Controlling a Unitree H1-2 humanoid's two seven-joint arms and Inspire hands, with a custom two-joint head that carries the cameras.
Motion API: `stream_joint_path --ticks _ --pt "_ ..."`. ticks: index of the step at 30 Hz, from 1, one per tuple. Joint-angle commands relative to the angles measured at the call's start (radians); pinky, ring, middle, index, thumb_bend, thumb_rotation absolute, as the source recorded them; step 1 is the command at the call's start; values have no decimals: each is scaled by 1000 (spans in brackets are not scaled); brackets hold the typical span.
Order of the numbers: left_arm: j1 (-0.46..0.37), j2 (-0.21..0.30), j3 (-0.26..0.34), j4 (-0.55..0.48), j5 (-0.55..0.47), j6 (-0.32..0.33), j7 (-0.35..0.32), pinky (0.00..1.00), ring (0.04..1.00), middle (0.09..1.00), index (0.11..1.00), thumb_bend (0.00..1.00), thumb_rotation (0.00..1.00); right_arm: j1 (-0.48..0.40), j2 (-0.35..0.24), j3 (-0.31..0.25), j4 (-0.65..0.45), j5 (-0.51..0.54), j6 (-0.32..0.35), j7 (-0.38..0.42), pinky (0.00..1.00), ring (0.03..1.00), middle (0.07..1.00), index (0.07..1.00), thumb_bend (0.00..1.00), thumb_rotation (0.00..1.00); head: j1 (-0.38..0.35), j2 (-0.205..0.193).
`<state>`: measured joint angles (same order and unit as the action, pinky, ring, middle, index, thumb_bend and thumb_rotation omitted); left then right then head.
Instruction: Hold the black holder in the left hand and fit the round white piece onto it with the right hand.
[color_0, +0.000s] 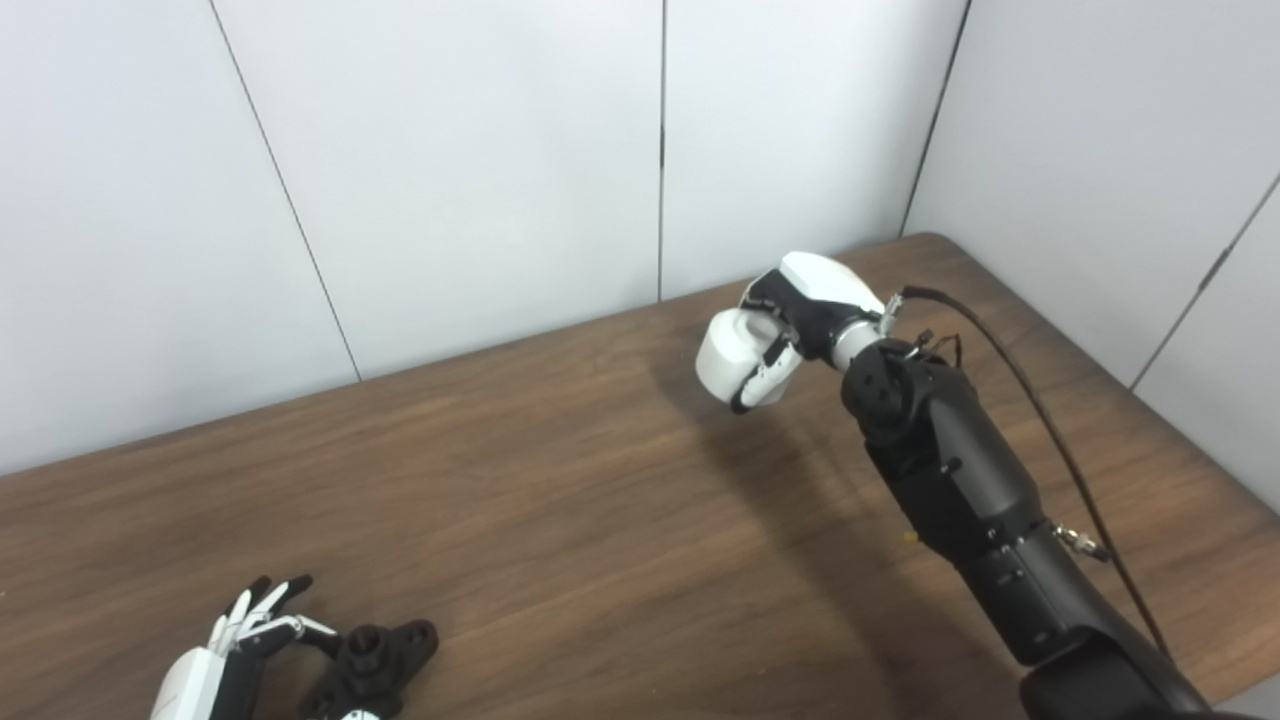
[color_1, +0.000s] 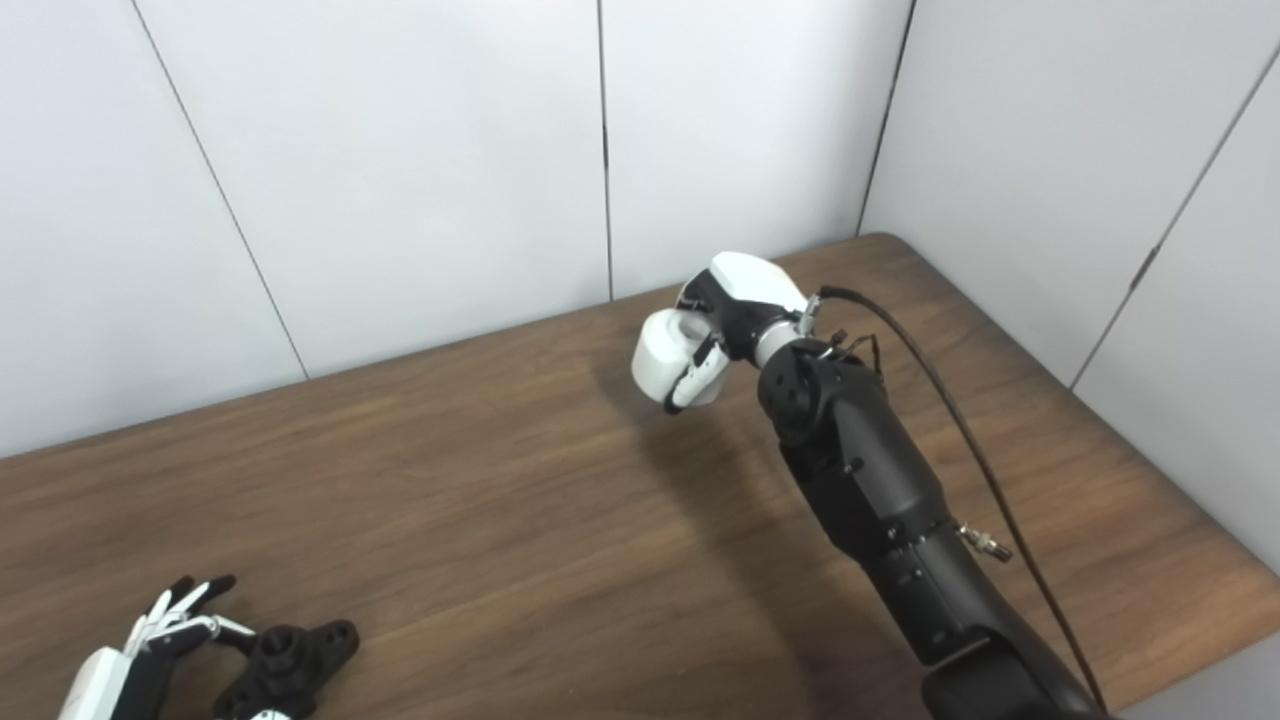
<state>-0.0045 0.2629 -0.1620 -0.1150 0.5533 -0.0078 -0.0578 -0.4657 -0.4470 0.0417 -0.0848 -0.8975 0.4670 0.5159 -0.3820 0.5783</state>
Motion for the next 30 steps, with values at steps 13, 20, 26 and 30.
stream_joint_path --ticks 13,20,26,30 --pt "-46 -31 -81 16 84 55 -10 1000 1000 888 481 519 39 -132 22 61 -239 -124 2 316 361 406 494 463 525 0 105 15" --pt "-68 -76 -119 42 126 84 11 1000 1000 895 480 520 42 -143 25 130 -298 -53 -48 329 910 691 618 472 512 129 213 35" --pt "-87 -122 -131 61 129 121 24 1000 1000 904 480 521 42 -128 53 171 -333 22 -117 277 890 669 605 471 512 128 297 49" --pt "-104 -141 -145 86 134 129 32 1000 1000 908 480 521 43 -119 67 199 -329 26 -147 240 904 700 606 470 510 129 333 53"
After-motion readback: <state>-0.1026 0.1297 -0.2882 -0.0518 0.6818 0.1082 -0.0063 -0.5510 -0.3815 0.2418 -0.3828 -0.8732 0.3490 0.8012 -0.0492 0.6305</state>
